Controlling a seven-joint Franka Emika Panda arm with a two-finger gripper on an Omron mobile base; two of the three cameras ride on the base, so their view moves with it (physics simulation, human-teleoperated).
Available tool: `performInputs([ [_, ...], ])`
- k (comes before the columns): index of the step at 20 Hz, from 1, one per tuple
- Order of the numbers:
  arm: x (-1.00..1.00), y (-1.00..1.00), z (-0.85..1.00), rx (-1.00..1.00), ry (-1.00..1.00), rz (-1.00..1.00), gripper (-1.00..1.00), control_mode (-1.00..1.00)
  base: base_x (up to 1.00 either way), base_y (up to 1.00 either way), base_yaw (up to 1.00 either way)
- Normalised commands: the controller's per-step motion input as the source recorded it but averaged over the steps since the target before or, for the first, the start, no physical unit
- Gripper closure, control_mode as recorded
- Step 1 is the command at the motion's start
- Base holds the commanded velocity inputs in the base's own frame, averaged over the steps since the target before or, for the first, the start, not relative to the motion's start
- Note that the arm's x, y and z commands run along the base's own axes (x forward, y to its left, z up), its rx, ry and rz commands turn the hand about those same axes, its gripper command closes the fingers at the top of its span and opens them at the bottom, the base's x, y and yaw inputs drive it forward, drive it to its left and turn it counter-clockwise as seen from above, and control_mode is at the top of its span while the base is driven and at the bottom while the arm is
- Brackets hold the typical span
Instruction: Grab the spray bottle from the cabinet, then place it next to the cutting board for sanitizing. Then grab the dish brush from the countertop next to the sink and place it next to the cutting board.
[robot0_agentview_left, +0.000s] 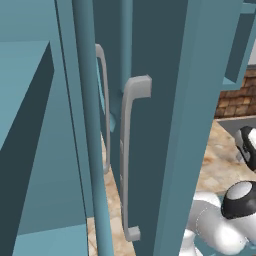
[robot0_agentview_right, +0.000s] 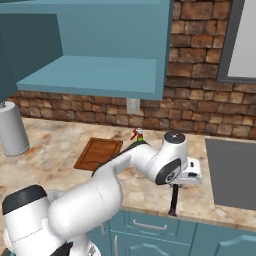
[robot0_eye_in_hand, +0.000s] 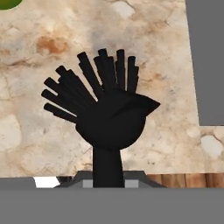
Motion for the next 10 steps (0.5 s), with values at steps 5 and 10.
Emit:
performInputs([
  [5, -0.69, 0.0, 0.56, -0.03, 0.0, 0.15, 1.0, -1.0, 0.0, 0.0, 0.0],
  [10, -0.29, 0.03, 0.26, 0.03, 0.0, 0.41, 1.0, -1.0, 0.0, 0.0, 0.0],
])
